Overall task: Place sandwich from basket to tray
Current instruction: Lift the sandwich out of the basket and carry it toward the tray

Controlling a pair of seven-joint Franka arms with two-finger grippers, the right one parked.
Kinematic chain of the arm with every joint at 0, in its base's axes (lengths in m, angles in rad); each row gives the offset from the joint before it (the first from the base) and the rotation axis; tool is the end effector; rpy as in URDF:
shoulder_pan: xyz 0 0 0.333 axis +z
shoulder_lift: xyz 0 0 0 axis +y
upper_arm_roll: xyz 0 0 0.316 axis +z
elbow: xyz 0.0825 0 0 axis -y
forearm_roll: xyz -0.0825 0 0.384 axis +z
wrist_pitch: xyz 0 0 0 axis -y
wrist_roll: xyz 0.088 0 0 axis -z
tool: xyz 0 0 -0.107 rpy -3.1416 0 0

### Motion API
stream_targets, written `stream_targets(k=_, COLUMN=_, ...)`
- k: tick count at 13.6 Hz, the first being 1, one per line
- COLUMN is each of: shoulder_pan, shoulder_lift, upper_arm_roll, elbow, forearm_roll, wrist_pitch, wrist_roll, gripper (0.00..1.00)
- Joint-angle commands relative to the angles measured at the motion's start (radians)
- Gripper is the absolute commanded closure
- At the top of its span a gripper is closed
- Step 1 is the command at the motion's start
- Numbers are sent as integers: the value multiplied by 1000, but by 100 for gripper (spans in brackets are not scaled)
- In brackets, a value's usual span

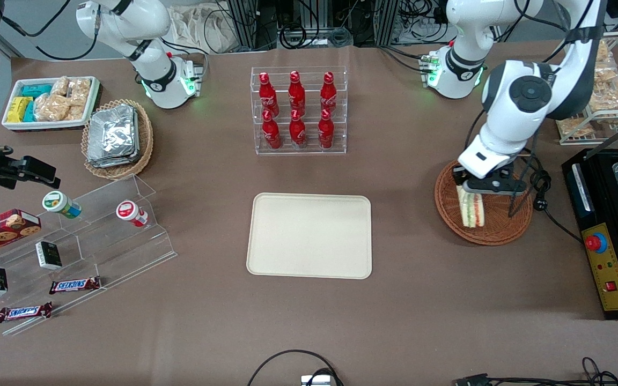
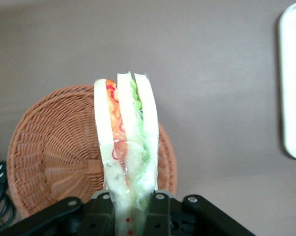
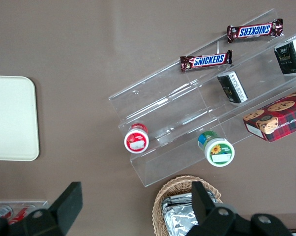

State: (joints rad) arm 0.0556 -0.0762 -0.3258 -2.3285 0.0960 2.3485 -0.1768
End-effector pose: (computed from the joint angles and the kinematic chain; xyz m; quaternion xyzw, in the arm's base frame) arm 0.4883 -0.1344 0.3765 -0.9947 0.0787 -0.0551 0.0366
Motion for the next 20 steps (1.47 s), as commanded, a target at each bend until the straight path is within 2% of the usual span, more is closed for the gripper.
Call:
stream_targets(k=1, shoulder_pan=3, shoulder_lift=79, upper_arm_roll=-57, elbow=113, forearm_roll=7, wrist_pitch=-49, wrist_roll=14, gripper=86)
stream_targets(k=6, shoulder_pan=1, shoulder_lift=191, upper_arm_roll=-142, elbow=264, forearm_roll=4, wrist_pitch=-97, wrist_roll=-18, gripper=84)
stream_targets(k=9, shoulder_pan=-2, shoulder_lift=271, upper_arm_roll=-191, elbow=340, forearm_roll=7, wrist_pitch=-97, wrist_roll=-107, gripper=84)
stream_targets(k=14, shoulder_pan=-80, shoulder_lift=386, upper_arm_roll=-194, elbow=445, forearm_roll=13, wrist_pitch=-97, wrist_roll=-223, gripper=85)
stream_targets(k=20, shoulder_pan=-163, shoulder_lift=556, upper_arm_roll=-194, elbow=558, forearm_roll=109, wrist_pitch=-98, wrist_roll=-344, gripper=84)
